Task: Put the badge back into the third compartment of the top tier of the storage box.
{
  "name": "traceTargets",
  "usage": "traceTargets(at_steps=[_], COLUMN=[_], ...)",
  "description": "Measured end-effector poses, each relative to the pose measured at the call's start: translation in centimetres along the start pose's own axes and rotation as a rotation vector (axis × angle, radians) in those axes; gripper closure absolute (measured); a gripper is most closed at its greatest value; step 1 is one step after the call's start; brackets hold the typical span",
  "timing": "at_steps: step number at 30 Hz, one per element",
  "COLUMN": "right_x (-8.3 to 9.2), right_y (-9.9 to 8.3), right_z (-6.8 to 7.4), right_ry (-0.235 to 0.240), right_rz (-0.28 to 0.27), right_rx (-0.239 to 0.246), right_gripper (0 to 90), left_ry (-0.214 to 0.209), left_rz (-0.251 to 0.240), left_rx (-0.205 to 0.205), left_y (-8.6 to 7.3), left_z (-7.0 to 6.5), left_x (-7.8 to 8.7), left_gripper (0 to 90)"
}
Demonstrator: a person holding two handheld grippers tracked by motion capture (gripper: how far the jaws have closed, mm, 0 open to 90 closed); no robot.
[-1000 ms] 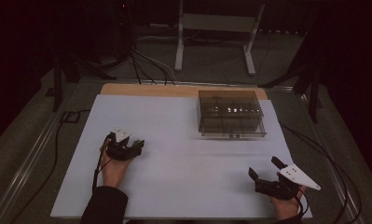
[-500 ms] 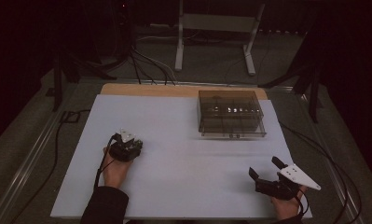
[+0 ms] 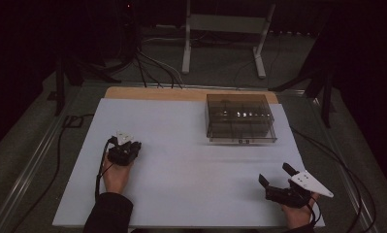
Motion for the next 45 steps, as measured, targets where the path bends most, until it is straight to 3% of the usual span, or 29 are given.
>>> traceTargets(at_steps=[5,17,33,45], right_x=[0.0,-0.1,-0.2,-0.2], right_y=[0.0,-0.1,-0.2,-0.2], right_z=[0.0,0.0,-0.1,-0.1], right_ry=[0.0,-0.002,-0.005,-0.009], right_rz=[0.001,0.005,0.014,0.012], right_rx=[0.001,-0.003,-0.001,0.0], right_gripper=[0.8,0.8,0.8,0.8], left_ry=[0.0,0.008,0.003,-0.018], left_rz=[0.003,0.038,0.033,0.011], left_rx=[0.016,-0.006,0.004,0.005], left_y=[-0.1,-0.3,-0.1,1.0], left_z=[0.3,0.2,0.0,-0.6], left_x=[0.0,-0.3,-0.3,0.2], left_gripper=[88.2,89.1,89.2,89.2])
Point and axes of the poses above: each handheld gripper's, and its own axes: x roughly backward along the jaws, y roughly out of its top, z roughly to its left, the point moved 10 cm from there along -x, roughly forward along the jaws, and after that the axes turned 9 degrees about -x, right-handed, at the moved point
